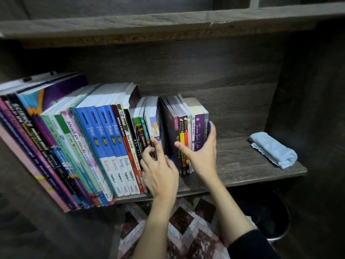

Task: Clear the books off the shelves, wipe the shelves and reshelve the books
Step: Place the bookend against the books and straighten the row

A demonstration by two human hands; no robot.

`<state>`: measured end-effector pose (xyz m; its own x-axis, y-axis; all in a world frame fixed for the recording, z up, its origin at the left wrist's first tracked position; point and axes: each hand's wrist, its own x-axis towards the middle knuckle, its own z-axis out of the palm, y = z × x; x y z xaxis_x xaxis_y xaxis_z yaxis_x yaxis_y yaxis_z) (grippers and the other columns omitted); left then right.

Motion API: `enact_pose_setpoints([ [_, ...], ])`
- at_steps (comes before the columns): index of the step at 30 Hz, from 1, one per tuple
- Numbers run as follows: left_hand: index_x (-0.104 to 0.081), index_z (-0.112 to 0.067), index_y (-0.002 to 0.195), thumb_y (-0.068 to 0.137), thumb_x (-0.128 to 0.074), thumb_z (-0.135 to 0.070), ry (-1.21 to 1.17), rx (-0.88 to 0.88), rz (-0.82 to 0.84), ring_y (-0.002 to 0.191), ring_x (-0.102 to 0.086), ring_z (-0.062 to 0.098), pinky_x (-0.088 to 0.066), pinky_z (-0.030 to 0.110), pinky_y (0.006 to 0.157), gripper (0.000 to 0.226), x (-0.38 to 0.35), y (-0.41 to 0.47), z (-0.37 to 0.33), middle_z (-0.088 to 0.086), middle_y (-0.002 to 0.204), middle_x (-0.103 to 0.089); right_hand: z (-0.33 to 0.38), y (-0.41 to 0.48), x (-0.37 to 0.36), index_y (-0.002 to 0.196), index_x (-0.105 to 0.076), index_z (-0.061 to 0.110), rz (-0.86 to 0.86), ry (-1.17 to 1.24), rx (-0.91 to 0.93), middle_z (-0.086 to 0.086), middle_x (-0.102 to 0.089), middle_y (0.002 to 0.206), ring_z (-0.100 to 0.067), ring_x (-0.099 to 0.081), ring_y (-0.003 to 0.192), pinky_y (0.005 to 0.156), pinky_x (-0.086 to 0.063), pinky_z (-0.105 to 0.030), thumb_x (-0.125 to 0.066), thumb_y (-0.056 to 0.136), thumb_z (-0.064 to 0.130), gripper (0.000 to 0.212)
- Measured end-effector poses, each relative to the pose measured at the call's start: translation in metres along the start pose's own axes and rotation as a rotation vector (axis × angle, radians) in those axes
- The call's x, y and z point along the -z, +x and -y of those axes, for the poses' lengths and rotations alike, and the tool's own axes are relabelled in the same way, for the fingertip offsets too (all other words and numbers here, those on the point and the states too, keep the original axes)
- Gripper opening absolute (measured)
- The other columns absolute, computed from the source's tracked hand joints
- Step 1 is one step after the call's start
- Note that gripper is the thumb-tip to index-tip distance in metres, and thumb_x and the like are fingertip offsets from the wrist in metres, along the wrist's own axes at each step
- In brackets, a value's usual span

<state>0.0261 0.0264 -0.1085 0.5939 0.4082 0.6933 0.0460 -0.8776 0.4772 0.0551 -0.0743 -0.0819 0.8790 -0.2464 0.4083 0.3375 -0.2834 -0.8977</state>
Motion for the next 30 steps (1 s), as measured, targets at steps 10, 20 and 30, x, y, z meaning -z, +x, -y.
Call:
enact_pose_setpoints([
  [10,-0.037,-0.001,0.14,0.088,-0.06,-0.014,-0.253,-0.076,-0.078,0.126,-0.043,0.028,-0.045,0.041,0.099,0.058,-0.005,-0.002,-0.004,0.012,0.144,-0.037,0.001,-0.001,0.0,0.15,-0.014,0.023,-0.017,-0.012,-0.006,0.0,-0.028,0.151,-0.013,-0.027,0.138,0.101,-0.023,-0.02,-0.086,0.062,0.042,0.115],
  [20,-0.017,-0.01,0.148,0.091,-0.058,-0.016,-0.226,0.264,0.194,0.093,-0.063,0.038,-0.054,0.043,0.078,0.071,0.008,0.026,-0.027,0.024,0.11,-0.061,-0.013,0.001,0.021,0.151,-0.011,0.037,0.128,-0.056,-0.039,0.0,-0.049,0.14,-0.019,-0.051,0.121,0.094,-0.034,-0.025,-0.048,0.088,0.044,0.073],
  [30,-0.011,-0.024,0.149,0.095,-0.053,-0.016,-0.316,0.345,0.221,0.064,-0.059,0.03,-0.055,0.045,0.062,0.069,-0.001,0.037,-0.019,0.003,0.065,-0.049,-0.043,0.01,0.027,0.152,-0.012,0.029,0.265,-0.481,-0.13,-0.025,-0.061,0.111,-0.041,-0.055,0.106,0.092,-0.043,-0.043,-0.039,0.098,0.014,0.062],
])
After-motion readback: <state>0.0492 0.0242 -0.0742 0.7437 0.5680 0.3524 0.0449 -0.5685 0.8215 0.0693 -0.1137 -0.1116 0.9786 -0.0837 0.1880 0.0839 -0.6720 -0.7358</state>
